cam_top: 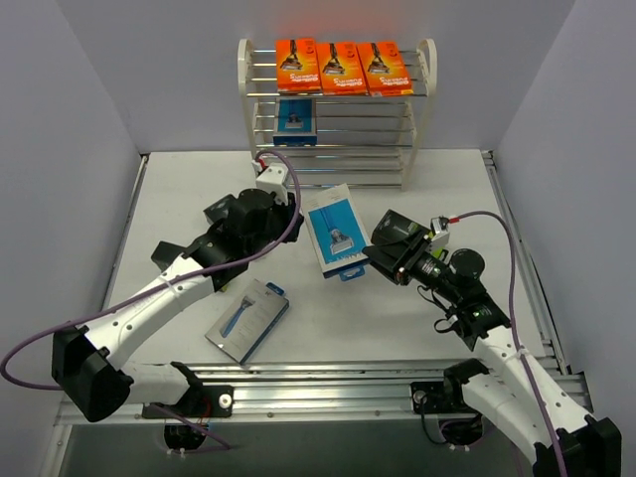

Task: Place and organize the shaving razors onto the shelf
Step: Place the shaving razor onto shelf

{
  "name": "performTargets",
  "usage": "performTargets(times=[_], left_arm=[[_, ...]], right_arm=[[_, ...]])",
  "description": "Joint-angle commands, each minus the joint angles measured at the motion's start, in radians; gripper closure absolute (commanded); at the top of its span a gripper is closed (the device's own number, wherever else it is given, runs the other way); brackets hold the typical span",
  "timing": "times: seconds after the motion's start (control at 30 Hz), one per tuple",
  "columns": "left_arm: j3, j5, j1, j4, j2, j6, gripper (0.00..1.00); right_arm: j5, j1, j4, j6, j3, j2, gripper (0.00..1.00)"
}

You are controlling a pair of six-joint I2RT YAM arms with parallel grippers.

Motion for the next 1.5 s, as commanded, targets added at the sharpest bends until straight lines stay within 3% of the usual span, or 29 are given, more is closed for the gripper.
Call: performTargets(times=[0.0,0.13,0.4,0.43,0.57,0.6,0.9,1.4,1.47], left_arm=[[0.068,0.038,0.014,0.04,-0.024,0.052,0.64],[0.055,0.063,0.028,0.058,-0.021,0.052,0.61],[0.06,0.126,0.036,0.075,0.046,0.045,0.53],[0.048,0.123,0.036,0.081,0.043,0.045,0.49],[-0.001,0.084,0.039,0.104,-0.003,0.061,0.08],[-0.013,0.063,0.04,0.11,-0.014,0.062,0.04],[-0.072,-0.087,0.042,0.095,-0.086,0.03,0.06],[-0.104,-0.127,0.053,0.101,-0.144,0.119,0.03],[-0.098,-0.161,0.053,0.094,-0.152,0.145,0.15]], right_arm=[[-0.115,0.02,0.223,0.052,-0.026,0.021,1.0],[-0.12,0.049,0.301,0.051,-0.034,0.05,1.0],[-0.118,0.092,0.3,0.015,-0.011,0.057,1.0],[-0.118,0.094,0.295,0.014,-0.014,0.057,1.0],[-0.08,0.094,0.243,-0.024,-0.008,0.044,1.0],[-0.071,0.094,0.222,-0.031,-0.002,0.047,1.0],[0.049,0.097,0.152,-0.073,0.038,0.074,1.0],[0.06,0.059,0.258,-0.1,0.163,0.264,1.0],[0.028,0.029,0.307,-0.087,0.179,0.309,1.0]])
